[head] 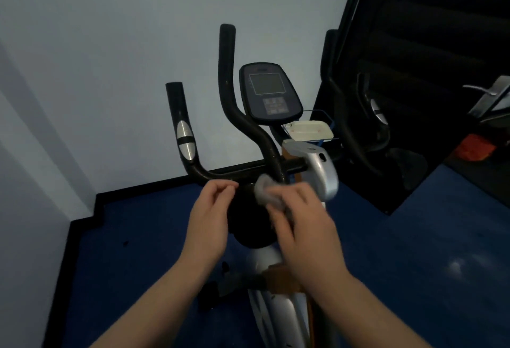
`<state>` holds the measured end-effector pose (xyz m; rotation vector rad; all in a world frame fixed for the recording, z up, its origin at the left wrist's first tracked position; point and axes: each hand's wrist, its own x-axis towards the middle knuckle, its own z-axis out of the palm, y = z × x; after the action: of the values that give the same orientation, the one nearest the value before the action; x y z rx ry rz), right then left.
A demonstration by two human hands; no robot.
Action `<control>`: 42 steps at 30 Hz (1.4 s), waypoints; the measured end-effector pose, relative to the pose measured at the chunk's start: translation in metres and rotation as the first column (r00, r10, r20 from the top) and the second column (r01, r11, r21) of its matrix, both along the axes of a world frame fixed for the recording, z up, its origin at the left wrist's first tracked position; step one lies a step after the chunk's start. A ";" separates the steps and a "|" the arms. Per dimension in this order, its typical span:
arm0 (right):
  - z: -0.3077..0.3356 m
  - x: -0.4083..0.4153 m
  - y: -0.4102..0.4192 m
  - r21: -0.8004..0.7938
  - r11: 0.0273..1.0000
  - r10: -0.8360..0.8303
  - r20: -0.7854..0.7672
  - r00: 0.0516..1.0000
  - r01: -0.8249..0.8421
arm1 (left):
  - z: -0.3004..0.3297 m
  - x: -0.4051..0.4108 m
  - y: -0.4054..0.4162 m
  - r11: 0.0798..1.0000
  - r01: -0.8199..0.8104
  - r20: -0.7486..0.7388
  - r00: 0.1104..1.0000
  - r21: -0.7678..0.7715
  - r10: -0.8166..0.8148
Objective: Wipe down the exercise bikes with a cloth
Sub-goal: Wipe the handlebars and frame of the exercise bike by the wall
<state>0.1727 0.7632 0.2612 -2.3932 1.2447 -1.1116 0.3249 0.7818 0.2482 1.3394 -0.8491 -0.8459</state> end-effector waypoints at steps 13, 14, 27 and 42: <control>0.023 -0.017 -0.058 0.078 0.992 -0.113 0.214 0.970 0.098 | 0.014 0.007 -0.036 0.941 0.265 0.396 0.857 0.212 -0.331; 0.024 -0.009 -0.071 0.094 0.992 -0.101 0.164 0.981 0.086 | 0.011 0.007 -0.034 0.939 0.273 0.401 0.852 0.208 -0.337; -0.016 0.013 -0.103 0.014 1.000 -0.015 0.201 0.979 0.012 | 0.012 0.005 -0.033 0.944 0.300 0.583 0.746 0.137 -0.322; -0.026 0.006 -0.101 0.101 0.995 -0.013 0.230 0.973 -0.011 | 0.023 0.017 -0.070 0.987 0.086 0.719 0.677 0.139 -0.160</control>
<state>0.1791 0.6617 0.2353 -2.1197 1.1934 -1.2532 0.3417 0.7116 0.2712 1.7534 -1.5560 -0.4228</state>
